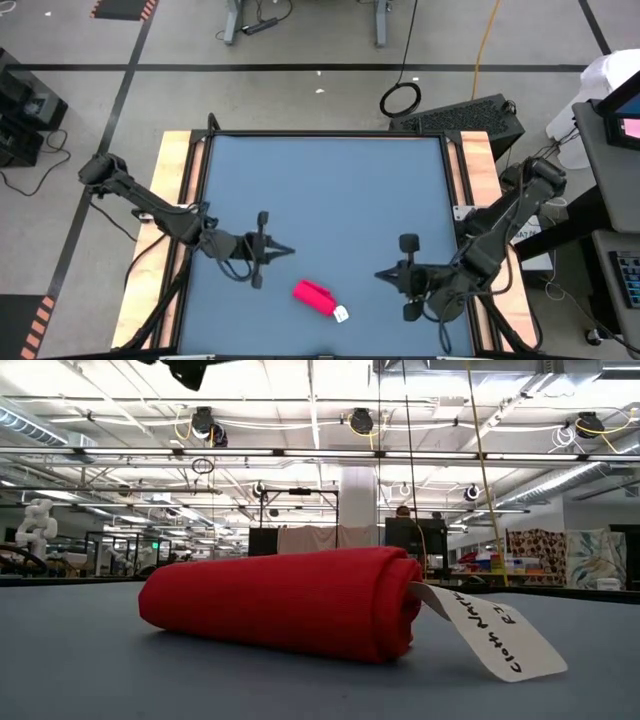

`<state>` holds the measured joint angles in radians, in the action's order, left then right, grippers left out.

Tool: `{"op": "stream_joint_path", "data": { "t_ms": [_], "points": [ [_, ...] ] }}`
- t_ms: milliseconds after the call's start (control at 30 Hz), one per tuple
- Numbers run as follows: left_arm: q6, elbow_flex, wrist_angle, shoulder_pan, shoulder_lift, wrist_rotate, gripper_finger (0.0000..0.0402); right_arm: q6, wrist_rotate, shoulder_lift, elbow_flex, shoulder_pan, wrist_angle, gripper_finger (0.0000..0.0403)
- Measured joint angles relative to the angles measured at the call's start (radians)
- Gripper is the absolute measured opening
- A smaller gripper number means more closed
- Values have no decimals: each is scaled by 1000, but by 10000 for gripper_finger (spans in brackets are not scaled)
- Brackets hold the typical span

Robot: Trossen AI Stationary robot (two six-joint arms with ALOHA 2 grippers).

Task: Roll towel
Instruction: Return to Home Position

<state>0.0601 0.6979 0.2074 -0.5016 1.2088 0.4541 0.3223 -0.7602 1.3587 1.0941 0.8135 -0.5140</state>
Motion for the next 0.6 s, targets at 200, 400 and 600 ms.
{"op": "stream_joint_path", "data": {
  "t_ms": [200,400,600],
  "points": [
    [0,0,-4,65,6,-18,2,-54,0,-134,-127,0,40,0],
    [41,-30,36,115,13,-32,2,-90,7,-327,-368,-18,230,0],
    [26,-123,128,186,13,-53,2,-171,79,-525,-607,-87,446,0]
  ]
}}
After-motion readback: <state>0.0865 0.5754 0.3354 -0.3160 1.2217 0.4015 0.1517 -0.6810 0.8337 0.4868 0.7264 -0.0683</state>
